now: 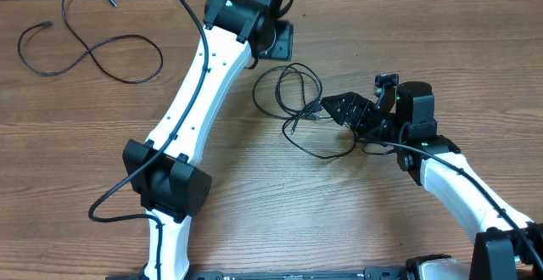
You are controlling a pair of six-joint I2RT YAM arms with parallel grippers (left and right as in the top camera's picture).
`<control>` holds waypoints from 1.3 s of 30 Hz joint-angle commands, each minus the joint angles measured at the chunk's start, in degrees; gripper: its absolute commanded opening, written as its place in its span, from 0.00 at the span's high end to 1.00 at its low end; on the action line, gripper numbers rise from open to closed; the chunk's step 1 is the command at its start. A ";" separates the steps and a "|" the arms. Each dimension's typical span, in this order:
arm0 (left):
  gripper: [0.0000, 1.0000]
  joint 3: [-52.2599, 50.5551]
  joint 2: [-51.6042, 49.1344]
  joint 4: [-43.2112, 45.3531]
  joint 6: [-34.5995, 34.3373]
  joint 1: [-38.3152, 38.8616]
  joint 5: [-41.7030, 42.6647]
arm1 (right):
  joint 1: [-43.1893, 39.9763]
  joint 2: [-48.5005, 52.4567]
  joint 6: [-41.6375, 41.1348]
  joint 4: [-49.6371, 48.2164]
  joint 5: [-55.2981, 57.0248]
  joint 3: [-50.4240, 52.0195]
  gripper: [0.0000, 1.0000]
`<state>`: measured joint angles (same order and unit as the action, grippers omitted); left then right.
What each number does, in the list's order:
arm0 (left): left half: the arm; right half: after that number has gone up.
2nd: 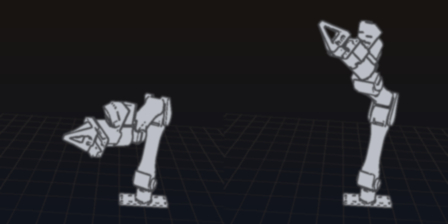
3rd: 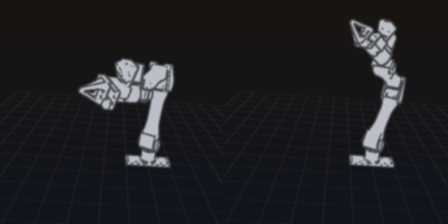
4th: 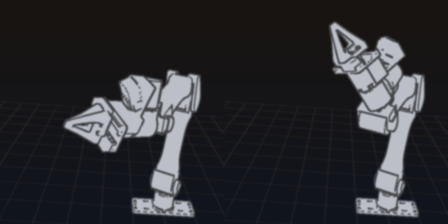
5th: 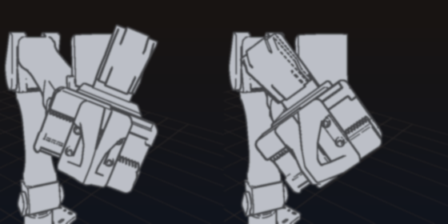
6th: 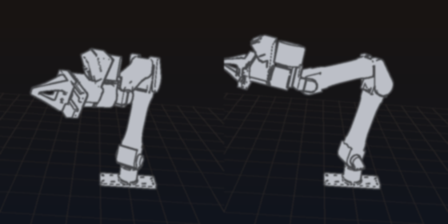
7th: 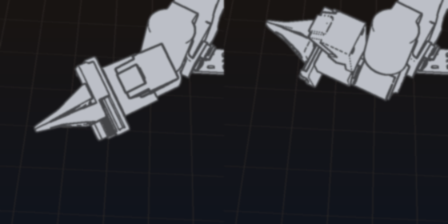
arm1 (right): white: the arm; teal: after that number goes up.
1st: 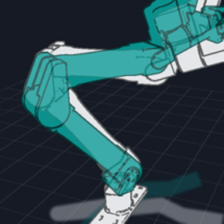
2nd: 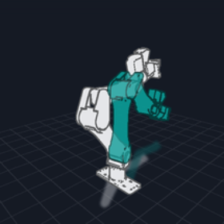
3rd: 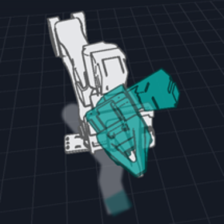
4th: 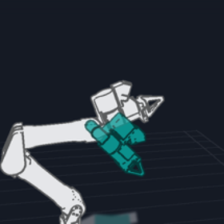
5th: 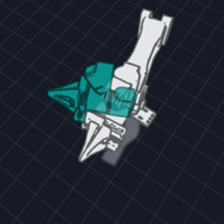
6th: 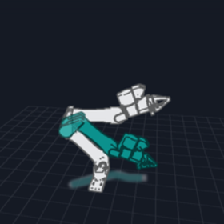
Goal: Untangle cables
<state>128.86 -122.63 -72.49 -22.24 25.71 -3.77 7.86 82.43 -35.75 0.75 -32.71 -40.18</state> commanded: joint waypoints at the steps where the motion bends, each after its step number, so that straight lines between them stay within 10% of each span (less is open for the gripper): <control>1: 0.30 -5.16 1.03 -1.14 -11.56 -0.28 -2.16 | -0.37 -1.05 1.57 -0.09 -0.17 -1.14 0.00; 9: 0.36 -18.73 1.03 -0.79 -32.87 -0.37 -2.19 | -0.39 -1.05 1.55 2.08 -0.20 -1.14 0.00; 13: 0.00 -24.35 1.03 4.83 -36.70 -0.35 -0.83 | -0.39 -1.05 1.53 4.15 -0.26 -1.14 0.00; 39: 0.21 -39.30 1.03 16.74 -38.42 -0.17 0.44 | -0.37 -1.05 1.53 4.50 -0.42 -1.14 0.00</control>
<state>91.39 -122.54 -56.58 -59.90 25.71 -3.62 7.86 82.43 -35.55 5.61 -32.62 -40.18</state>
